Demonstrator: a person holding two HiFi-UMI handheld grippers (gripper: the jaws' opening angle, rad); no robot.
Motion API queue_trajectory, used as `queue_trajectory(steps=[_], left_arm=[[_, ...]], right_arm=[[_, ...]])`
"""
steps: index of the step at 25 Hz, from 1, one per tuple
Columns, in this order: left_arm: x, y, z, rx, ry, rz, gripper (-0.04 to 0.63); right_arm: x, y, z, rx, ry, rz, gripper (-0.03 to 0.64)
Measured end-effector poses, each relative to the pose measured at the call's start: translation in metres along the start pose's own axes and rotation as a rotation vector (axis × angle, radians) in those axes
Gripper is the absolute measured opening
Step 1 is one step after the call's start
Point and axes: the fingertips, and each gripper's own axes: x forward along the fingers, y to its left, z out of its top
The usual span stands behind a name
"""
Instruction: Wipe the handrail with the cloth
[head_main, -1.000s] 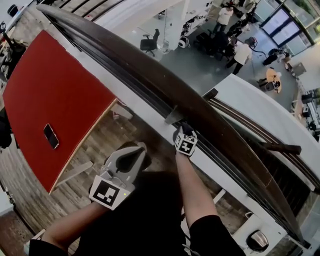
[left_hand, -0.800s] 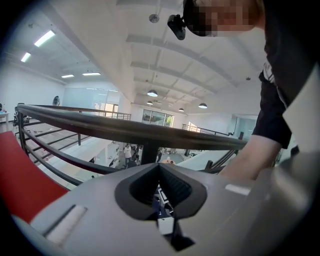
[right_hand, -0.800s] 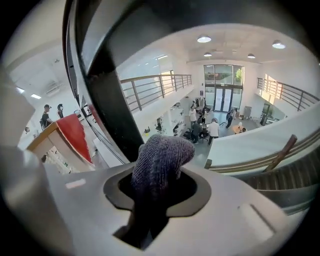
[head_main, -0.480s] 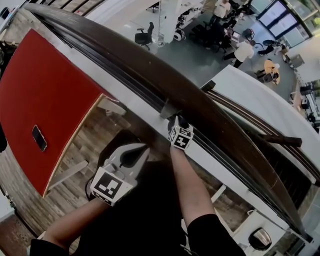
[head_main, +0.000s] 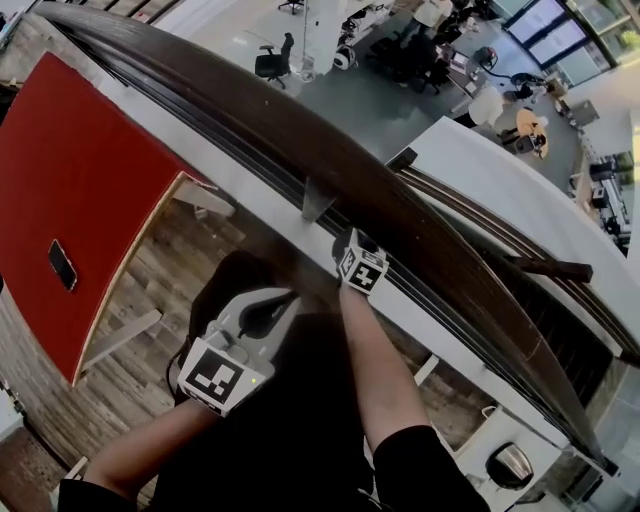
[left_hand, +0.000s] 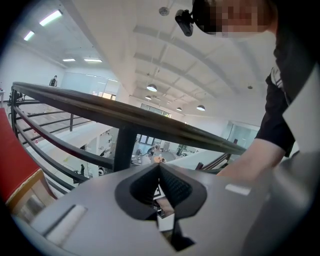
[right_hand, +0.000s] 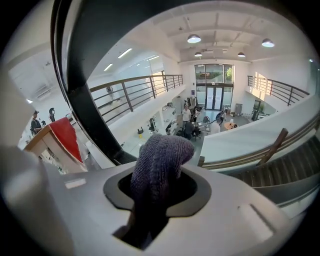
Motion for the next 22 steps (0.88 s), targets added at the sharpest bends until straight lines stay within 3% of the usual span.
queue_trajectory(steps=[5,9,13,22], left_arm=[[0.000,-0.017,-0.005,-0.071,0.004,-0.001,-0.002],[-0.007,-0.026,-0.002,-0.070,-0.001,0.016,-0.002],[-0.013,-0.034,0.000,-0.072,0.006,0.024,-0.002],[-0.032,-0.066,0.002,-0.074,0.075,0.051,-0.002]], right_arm=[[-0.008,-0.032,-0.012,0.014,0.019,0.003,0.112],[-0.011,-0.039,-0.013,-0.003,0.028,0.024,0.112],[-0.022,-0.051,-0.011,-0.003,0.047,-0.014,0.114],[-0.046,-0.094,-0.027,-0.025,0.090,-0.047,0.114]])
